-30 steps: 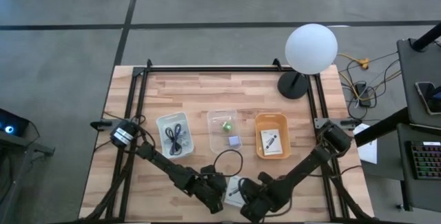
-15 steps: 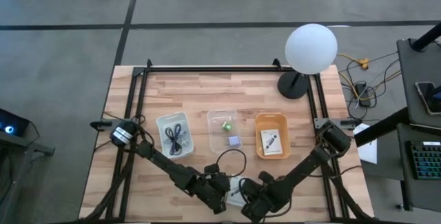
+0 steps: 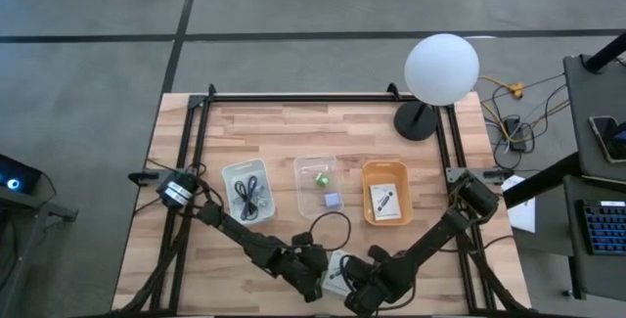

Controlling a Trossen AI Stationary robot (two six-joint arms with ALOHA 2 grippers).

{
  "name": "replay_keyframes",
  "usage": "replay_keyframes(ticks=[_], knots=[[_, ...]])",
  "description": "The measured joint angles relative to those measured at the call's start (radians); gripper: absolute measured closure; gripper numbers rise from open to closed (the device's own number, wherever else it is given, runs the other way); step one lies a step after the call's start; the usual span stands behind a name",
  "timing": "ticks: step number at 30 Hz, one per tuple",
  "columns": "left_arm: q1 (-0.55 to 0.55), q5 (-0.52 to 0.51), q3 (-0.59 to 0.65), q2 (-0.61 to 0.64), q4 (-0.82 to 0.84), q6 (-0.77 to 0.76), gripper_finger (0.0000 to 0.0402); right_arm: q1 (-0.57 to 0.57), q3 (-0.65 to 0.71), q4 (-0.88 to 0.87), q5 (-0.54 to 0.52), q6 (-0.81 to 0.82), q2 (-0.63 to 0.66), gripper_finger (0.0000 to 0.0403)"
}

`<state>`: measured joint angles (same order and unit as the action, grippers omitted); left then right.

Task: Pick and place items into bin
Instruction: Put the white card reader box into the yellow bin

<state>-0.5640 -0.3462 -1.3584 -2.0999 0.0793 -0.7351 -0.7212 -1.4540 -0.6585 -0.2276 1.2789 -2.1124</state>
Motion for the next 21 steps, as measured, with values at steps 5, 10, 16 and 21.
replay_keyframes(ticks=[5,10,16,21], knots=[[0.001,0.000,-0.020,0.006,0.017,0.021,0.0402,0.000,0.003,0.009,-0.007,-0.002,0.000,0.0390],[0.000,-0.031,-0.047,0.014,0.037,0.044,0.0402,0.005,0.005,0.011,-0.016,-0.004,0.000,0.0390],[0.001,-0.039,-0.031,0.013,0.034,0.065,0.0402,0.001,0.005,0.013,-0.013,-0.004,0.000,0.0390],[0.001,-0.024,0.001,0.011,0.028,0.062,0.0402,0.003,0.005,0.017,-0.014,-0.006,0.000,0.0390]])
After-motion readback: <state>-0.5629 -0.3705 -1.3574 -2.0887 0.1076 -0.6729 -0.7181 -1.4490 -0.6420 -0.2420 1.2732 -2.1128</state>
